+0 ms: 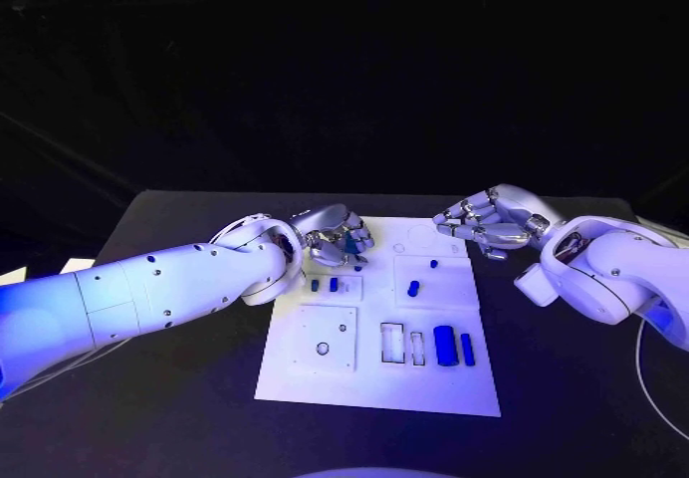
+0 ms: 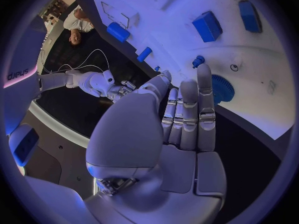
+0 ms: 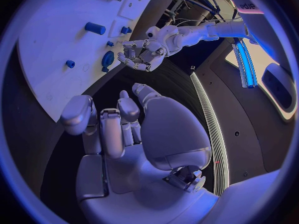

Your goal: Assemble the parts on the task board

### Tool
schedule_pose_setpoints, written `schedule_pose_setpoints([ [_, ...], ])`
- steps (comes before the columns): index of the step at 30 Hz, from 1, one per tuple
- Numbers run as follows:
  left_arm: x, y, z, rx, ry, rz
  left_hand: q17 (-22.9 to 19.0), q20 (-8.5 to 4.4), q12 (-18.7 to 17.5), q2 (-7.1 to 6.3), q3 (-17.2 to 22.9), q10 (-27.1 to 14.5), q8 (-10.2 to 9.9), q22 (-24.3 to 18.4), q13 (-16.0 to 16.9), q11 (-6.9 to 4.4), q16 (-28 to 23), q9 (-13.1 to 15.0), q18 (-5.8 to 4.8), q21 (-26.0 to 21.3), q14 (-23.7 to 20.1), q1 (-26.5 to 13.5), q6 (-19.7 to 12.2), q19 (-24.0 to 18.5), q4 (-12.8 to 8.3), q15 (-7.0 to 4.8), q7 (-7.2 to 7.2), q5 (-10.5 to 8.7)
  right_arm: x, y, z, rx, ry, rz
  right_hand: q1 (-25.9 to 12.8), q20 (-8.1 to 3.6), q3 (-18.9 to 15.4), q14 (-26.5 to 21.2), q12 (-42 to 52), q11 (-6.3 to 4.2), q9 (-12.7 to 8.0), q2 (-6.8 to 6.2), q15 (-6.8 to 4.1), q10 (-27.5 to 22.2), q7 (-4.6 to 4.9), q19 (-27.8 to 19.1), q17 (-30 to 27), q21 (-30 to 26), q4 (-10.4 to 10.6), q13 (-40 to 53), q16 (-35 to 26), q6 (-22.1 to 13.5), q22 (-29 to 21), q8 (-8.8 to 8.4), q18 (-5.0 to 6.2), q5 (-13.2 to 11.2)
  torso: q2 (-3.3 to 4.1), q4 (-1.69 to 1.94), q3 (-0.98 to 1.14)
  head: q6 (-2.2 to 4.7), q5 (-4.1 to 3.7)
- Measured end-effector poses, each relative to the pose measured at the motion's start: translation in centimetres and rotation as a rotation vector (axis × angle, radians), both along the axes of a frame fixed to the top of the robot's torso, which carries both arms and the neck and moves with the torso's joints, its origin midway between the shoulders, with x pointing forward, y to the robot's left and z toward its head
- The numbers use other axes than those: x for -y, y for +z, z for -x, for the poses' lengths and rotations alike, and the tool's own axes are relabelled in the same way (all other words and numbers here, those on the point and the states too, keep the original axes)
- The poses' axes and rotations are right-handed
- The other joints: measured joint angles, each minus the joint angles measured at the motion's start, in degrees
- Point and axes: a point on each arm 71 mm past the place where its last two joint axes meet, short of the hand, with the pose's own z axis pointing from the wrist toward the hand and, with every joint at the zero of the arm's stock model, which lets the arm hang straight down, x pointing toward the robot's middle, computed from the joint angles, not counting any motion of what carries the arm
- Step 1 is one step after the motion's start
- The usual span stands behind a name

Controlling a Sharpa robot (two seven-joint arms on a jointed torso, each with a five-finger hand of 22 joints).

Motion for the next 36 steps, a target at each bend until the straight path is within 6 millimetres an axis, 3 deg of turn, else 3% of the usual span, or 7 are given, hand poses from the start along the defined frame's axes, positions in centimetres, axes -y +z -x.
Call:
schedule_pose_setpoints([
  [3,0.4,-0.1,-0.1,0.023,-0.008,-0.037,11.87,-0.46,-0.42,-0.02,-0.15,1.64,-0.81,3.82,-1.22,-0.45,12.1,-0.91,0.0,6.26,6.13,-0.59,1.21,4.43,0.3,-0.57,-0.43,0.0,0.0,0.0,0.0,0.006,-0.001,0.0,0.0,0.0,0.27,0.0,0.0,0.0,0.0,0.0,0.0,0.0,0.0,0.0,0.0,0.0,-0.05,0.0,0.0,0.0,0.0,0.0,0.0,0.0,0.01,0.0,-0.02,0.18,-0.07],
  [8,0.8,-0.5,-0.4,0.034,0.0,-0.094,20.1,-0.8,-1.33,-0.49,0.06,2.16,-2.0,12.25,-2.99,-0.55,20.28,-2.05,-1.45,19.15,9.15,-1.06,2.3,8.42,0.91,-0.76,-0.53,0.0,0.0,0.1,0.0,0.016,-0.002,0.0,0.0,0.0,0.49,0.0,0.0,0.0,0.0,0.0,0.0,0.0,0.0,0.0,0.0,0.0,-0.15,0.0,0.0,0.0,0.0,0.0,0.0,0.49,0.03,-0.01,-0.03,0.26,-0.13],
  [15,1.0,-1.2,-0.6,0.025,0.026,-0.174,22.28,-0.79,-1.67,-0.78,-0.17,2.16,-2.46,17.17,-3.99,-0.55,22.52,-2.6,-2.37,26.56,9.25,-1.35,2.79,9.85,1.14,-0.7,-0.66,0.0,0.0,0.1,0.0,0.028,-0.006,0.001,0.0,0.0,0.51,0.0,0.0,0.0,0.0,0.0,0.0,0.0,0.0,0.0,0.0,0.0,-0.13,0.0,0.0,0.0,0.0,0.0,0.0,0.75,0.02,-0.01,-0.03,0.1,-0.18],
  [16,1.0,-1.2,-0.6,0.025,0.029,-0.183,22.49,-1.05,-1.67,-0.78,-0.17,2.16,-2.57,17.87,-4.08,-0.55,22.85,-2.68,-3.17,27.61,9.25,-1.35,3.02,10.12,1.15,-0.7,-0.83,0.0,0.0,0.1,0.0,0.029,-0.006,0.0,0.0,0.0,0.64,0.0,0.0,0.0,0.0,0.0,0.0,0.0,0.0,0.0,-0.01,0.0,0.0,0.0,0.0,0.0,0.0,0.0,0.0,0.92,0.02,-0.01,-0.03,0.1,-0.2],
  [27,1.4,-1.4,-0.5,0.022,0.036,-0.226,23.4,-1.26,-1.67,-0.78,-0.38,2.65,-2.56,21.39,-4.56,-1.04,23.67,-2.87,-3.16,33.0,9.45,-1.35,4.0,10.94,1.35,-0.91,-1.31,0.0,0.0,0.1,0.0,0.035,-0.009,0.001,0.0,0.0,0.8,0.0,0.0,0.0,0.0,0.0,0.0,0.0,0.0,0.0,-0.01,0.0,-0.16,0.01,0.0,0.0,0.01,0.0,0.0,0.91,0.02,0.0,-0.03,0.04,-0.32],
  [30,1.5,-1.4,-0.5,0.019,0.037,-0.235,23.4,-1.26,-1.67,-0.78,-0.21,2.77,-2.56,22.12,-4.65,-0.92,23.86,-2.92,-4.03,34.11,9.45,-1.35,4.14,10.94,1.51,-0.91,-1.15,0.0,0.0,0.1,0.0,0.035,-0.009,0.001,0.0,0.0,0.8,0.0,0.0,0.0,0.0,0.0,0.0,0.0,0.0,0.0,-0.01,0.0,-0.15,0.01,0.0,0.0,0.01,0.0,0.0,0.9,0.02,0.0,-0.03,0.0,-0.32],
  [36,1.6,-1.6,-0.5,0.004,0.044,-0.254,23.57,-1.26,-1.67,0.32,0.91,3.46,-2.79,23.72,-4.94,-1.03,23.99,-3.11,-4.02,36.35,9.45,-0.7,4.56,10.93,1.17,-0.91,-1.14,0.0,0.0,0.1,-0.1,0.036,-0.008,0.001,0.0,0.0,0.8,0.0,0.0,0.0,0.0,0.0,0.0,0.0,0.0,0.01,-0.01,0.0,-0.15,0.01,0.0,0.0,0.01,0.0,0.0,0.9,0.01,-0.01,-0.03,0.01,-0.3],
])
